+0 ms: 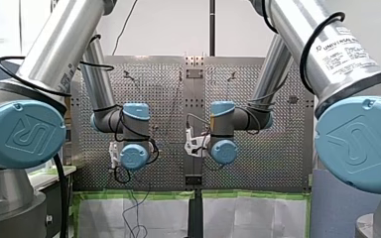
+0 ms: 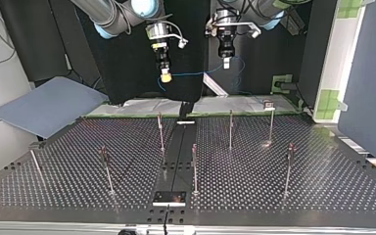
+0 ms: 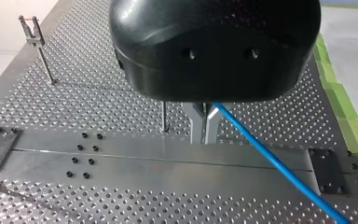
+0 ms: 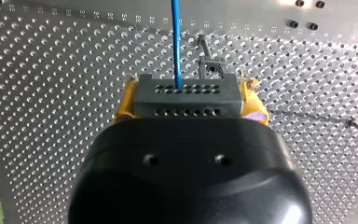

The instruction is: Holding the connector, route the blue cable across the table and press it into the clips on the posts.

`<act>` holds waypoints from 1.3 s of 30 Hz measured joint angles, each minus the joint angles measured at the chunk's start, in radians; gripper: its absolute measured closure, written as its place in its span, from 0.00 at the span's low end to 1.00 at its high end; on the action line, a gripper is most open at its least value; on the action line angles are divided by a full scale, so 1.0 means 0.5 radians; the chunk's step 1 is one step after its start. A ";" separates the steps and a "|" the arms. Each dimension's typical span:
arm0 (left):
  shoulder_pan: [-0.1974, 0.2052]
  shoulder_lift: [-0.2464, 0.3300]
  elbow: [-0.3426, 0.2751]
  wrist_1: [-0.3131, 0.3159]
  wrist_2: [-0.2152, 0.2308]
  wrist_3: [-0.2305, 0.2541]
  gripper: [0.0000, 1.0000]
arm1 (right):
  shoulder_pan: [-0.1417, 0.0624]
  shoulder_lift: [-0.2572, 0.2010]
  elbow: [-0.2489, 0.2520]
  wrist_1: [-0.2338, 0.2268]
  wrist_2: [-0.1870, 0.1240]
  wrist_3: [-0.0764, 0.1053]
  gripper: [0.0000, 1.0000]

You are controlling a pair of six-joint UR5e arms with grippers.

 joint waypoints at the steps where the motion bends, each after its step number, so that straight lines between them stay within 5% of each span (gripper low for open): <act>1: 0.008 0.008 -0.006 -0.008 -0.006 0.008 1.00 | 0.006 0.006 0.003 0.006 0.006 -0.006 1.00; 11: 0.042 0.146 -0.030 -0.146 -0.027 0.144 1.00 | 0.045 0.066 0.015 0.165 0.140 -0.036 1.00; 28: 0.051 0.272 -0.043 -0.426 -0.036 0.169 1.00 | 0.044 0.056 0.007 0.454 0.141 -0.038 1.00; 39: 0.089 0.429 -0.044 -0.446 -0.110 0.146 1.00 | 0.048 -0.097 -0.139 0.515 0.009 0.097 1.00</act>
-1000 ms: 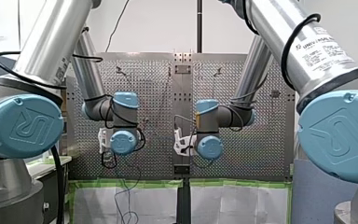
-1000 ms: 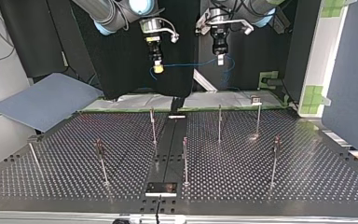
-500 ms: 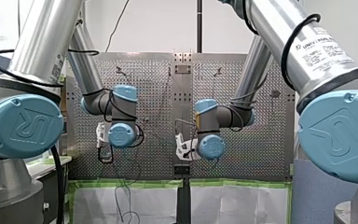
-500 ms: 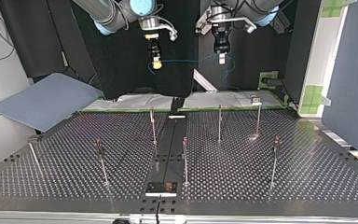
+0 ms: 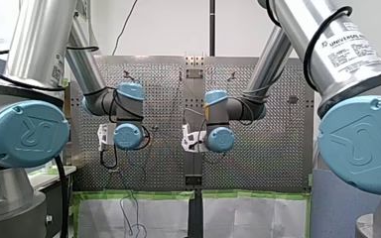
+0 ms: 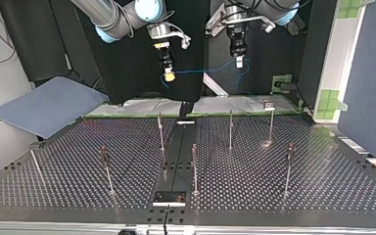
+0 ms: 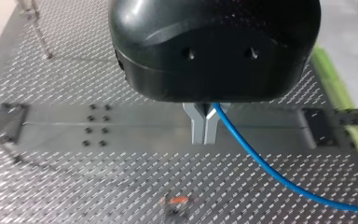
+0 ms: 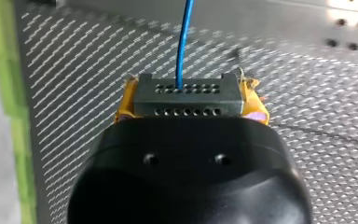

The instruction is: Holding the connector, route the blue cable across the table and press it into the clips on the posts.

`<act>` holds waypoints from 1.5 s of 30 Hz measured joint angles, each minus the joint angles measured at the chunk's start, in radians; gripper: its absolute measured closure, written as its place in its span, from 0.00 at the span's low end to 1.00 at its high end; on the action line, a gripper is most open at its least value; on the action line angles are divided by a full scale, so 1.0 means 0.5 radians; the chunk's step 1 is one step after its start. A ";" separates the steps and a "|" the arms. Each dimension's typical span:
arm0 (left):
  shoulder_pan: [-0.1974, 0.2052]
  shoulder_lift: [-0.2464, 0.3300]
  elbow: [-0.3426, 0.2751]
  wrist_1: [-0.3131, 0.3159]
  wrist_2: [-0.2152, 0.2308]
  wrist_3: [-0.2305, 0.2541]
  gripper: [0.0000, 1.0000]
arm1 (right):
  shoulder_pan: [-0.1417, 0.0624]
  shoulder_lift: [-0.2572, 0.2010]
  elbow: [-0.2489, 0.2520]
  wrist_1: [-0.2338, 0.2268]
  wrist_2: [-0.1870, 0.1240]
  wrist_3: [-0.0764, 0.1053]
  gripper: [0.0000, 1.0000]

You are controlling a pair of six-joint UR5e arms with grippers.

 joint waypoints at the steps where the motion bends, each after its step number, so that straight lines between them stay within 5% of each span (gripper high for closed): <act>1: 0.006 0.014 0.006 -0.002 -0.013 -0.008 1.00 | -0.002 -0.014 -0.014 0.011 -0.014 0.011 1.00; 17: 0.095 0.261 0.162 -0.250 -0.296 -0.120 1.00 | -0.004 -0.313 -0.299 0.236 -0.313 0.107 1.00; 24: 0.109 0.384 0.246 -0.373 -0.419 -0.196 1.00 | 0.024 -0.283 -0.394 0.304 -0.424 0.094 1.00; 29: 0.108 0.473 0.275 -0.462 -0.479 -0.245 1.00 | 0.044 -0.235 -0.446 0.324 -0.456 0.098 1.00; 39: 0.126 0.636 0.316 -0.630 -0.427 -0.255 1.00 | 0.085 -0.224 -0.521 0.365 -0.469 0.103 1.00; 45: 0.141 0.598 0.405 -0.707 -0.395 -0.254 1.00 | 0.138 -0.222 -0.622 0.462 -0.473 0.103 1.00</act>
